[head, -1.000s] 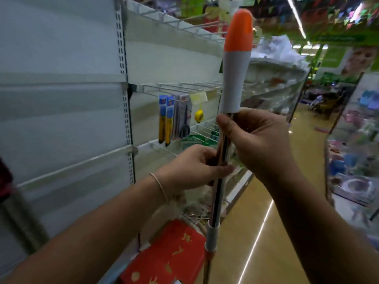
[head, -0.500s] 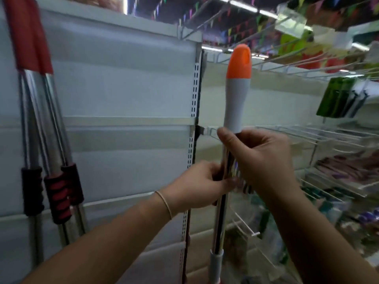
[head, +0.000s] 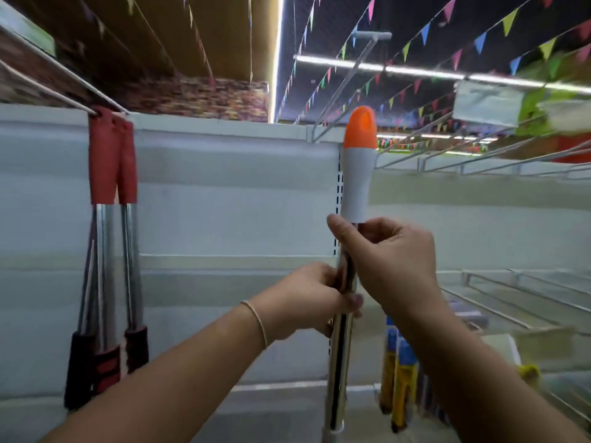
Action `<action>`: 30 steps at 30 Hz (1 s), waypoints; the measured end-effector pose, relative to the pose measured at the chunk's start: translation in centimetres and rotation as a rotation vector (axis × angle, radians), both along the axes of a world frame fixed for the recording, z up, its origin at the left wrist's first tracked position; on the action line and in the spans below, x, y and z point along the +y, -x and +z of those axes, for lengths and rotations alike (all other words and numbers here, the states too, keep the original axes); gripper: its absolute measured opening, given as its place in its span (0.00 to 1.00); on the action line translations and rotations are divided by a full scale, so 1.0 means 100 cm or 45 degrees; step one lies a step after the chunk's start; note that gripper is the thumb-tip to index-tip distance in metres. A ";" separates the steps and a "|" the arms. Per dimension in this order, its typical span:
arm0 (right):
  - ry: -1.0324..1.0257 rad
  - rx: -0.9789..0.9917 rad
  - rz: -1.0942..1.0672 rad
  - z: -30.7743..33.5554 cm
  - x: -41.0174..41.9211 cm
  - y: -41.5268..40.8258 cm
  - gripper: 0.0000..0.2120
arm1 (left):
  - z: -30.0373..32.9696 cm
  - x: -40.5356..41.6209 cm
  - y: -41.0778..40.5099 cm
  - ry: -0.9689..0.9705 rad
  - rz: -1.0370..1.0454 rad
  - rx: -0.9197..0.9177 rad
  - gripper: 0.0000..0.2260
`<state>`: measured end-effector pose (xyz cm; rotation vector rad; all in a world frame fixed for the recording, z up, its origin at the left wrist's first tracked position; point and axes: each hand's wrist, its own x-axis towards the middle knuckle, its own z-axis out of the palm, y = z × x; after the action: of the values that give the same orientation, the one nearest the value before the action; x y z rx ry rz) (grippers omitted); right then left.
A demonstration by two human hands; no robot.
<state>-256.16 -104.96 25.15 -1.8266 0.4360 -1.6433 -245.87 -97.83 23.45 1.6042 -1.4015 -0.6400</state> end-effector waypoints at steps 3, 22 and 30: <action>0.061 -0.051 0.041 0.010 0.003 -0.001 0.17 | 0.011 0.001 -0.003 0.044 0.001 -0.032 0.06; 0.156 -0.164 0.089 0.026 0.000 0.002 0.18 | 0.029 0.005 0.008 0.082 -0.065 -0.020 0.06; 0.159 -0.134 0.077 0.022 -0.015 -0.009 0.20 | 0.025 -0.002 0.003 0.075 -0.065 0.031 0.07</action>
<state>-255.28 -106.45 27.38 -1.8133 0.2352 -1.7497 -246.21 -98.06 25.94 1.5141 -1.4344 -0.6404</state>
